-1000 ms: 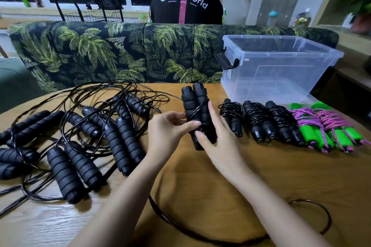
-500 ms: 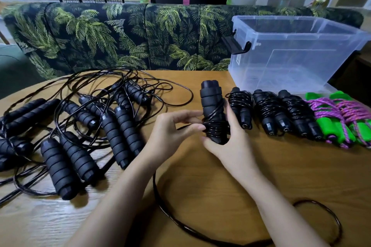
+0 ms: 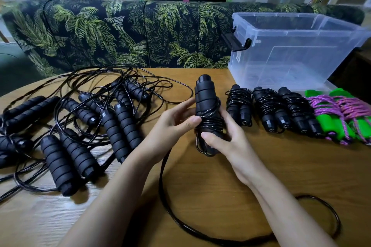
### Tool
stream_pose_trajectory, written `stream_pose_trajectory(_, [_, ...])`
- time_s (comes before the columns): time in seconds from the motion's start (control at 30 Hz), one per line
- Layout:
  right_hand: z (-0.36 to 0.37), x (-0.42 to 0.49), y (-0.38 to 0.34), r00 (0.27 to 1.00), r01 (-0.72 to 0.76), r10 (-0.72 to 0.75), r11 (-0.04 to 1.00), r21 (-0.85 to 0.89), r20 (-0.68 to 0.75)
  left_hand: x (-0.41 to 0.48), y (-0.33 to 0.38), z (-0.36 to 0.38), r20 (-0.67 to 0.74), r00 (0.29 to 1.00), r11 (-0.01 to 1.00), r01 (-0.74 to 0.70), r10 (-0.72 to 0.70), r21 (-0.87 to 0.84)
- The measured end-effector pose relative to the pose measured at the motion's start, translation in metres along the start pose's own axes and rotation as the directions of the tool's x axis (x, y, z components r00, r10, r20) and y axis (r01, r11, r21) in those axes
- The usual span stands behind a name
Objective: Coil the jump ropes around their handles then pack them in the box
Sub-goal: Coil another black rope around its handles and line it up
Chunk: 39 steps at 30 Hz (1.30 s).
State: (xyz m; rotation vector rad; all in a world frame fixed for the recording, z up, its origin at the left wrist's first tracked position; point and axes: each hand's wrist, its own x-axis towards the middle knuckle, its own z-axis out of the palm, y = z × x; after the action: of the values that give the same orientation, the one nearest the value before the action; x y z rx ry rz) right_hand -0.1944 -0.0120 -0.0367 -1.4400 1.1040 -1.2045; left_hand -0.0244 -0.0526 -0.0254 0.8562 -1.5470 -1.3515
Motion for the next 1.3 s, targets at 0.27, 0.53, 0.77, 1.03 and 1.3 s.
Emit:
stream_pose_trajectory(0.27, [0.008, 0.001, 0.003, 0.952, 0.155, -0.243, 0.905, -0.395, -0.183, 0.000, -0.002, 0.016, -0.214, 0.967, 0.984, -0.112, 0.139, 0.135])
stream_pose_trajectory(0.53, [0.004, 0.004, 0.004, 0.954, 0.214, -0.265, 0.931, -0.296, -0.142, -0.002, -0.001, 0.007, -0.175, 0.967, 0.935, -0.118, 0.185, 0.334])
stream_pose_trajectory(0.77, [0.005, 0.000, 0.000, 0.975, 0.189, -0.210, 0.955, -0.228, -0.071, -0.006, 0.006, 0.006, -0.280, 0.928, 0.925, -0.136, 0.245, 0.356])
stream_pose_trajectory(1.03, [0.003, -0.002, -0.004, 0.978, 0.177, -0.188, 0.976, -0.124, -0.085, -0.006, 0.010, 0.002, -0.207, 0.964, 0.954, -0.107, 0.169, 0.280])
stream_pose_trajectory(1.3, [0.002, -0.004, -0.007, 0.986, 0.156, -0.155, 0.988, -0.004, -0.066, -0.007, 0.008, 0.003, -0.325, 0.934, 0.982, -0.103, 0.151, 0.161])
